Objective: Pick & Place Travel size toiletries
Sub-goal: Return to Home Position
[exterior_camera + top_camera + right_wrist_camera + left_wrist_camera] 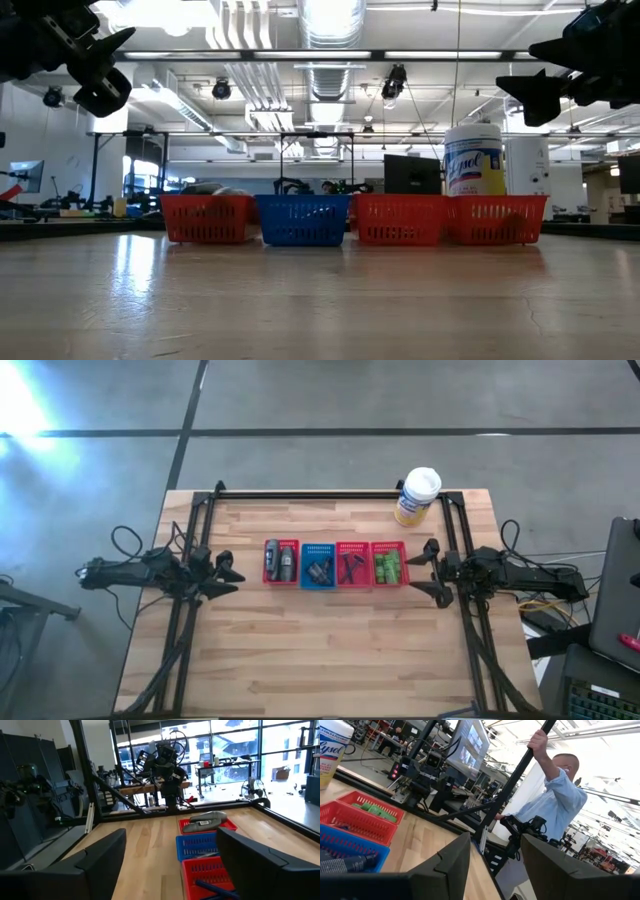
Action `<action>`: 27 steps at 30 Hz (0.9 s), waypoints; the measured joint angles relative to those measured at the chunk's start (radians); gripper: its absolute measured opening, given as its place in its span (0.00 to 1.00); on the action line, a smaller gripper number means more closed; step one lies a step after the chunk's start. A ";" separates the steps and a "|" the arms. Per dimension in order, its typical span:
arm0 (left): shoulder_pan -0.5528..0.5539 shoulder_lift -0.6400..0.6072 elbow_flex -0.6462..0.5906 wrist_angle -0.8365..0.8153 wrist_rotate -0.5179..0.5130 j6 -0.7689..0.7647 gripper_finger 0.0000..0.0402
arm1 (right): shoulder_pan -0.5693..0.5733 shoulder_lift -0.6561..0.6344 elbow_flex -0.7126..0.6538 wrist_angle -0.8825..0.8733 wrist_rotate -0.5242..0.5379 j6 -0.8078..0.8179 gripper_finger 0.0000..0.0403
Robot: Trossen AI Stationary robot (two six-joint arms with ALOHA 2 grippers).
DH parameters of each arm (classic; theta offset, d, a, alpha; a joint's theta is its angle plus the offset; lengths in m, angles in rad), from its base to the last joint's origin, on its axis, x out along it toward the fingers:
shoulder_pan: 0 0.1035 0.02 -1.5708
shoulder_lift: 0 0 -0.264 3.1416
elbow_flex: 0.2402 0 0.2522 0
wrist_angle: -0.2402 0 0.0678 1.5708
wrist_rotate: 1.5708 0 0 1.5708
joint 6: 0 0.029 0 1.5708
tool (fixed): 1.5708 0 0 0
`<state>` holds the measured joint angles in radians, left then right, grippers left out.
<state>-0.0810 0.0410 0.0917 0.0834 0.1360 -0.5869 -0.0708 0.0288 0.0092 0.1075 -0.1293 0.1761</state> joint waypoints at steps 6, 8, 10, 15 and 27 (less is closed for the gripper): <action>0.001 0.000 0.000 0.000 0.000 0.000 0.45 | 0.000 0.000 0.000 0.000 0.000 0.000 0.71; 0.001 0.000 0.000 0.000 0.000 0.000 0.45 | 0.000 0.000 0.000 0.000 0.000 0.000 0.70; 0.001 0.000 0.000 0.000 0.000 0.000 0.45 | 0.000 0.000 0.000 0.000 0.000 0.000 0.68; 0.000 0.000 0.000 -0.002 0.000 0.000 0.45 | 0.000 0.000 0.000 0.000 0.000 0.000 0.65; 0.000 0.000 0.000 -0.002 0.000 0.000 0.45 | 0.000 0.000 0.000 0.000 0.000 0.000 0.58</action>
<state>-0.0807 0.0410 0.0917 0.0814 0.1360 -0.5869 -0.0704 0.0288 0.0090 0.1078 -0.1295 0.1761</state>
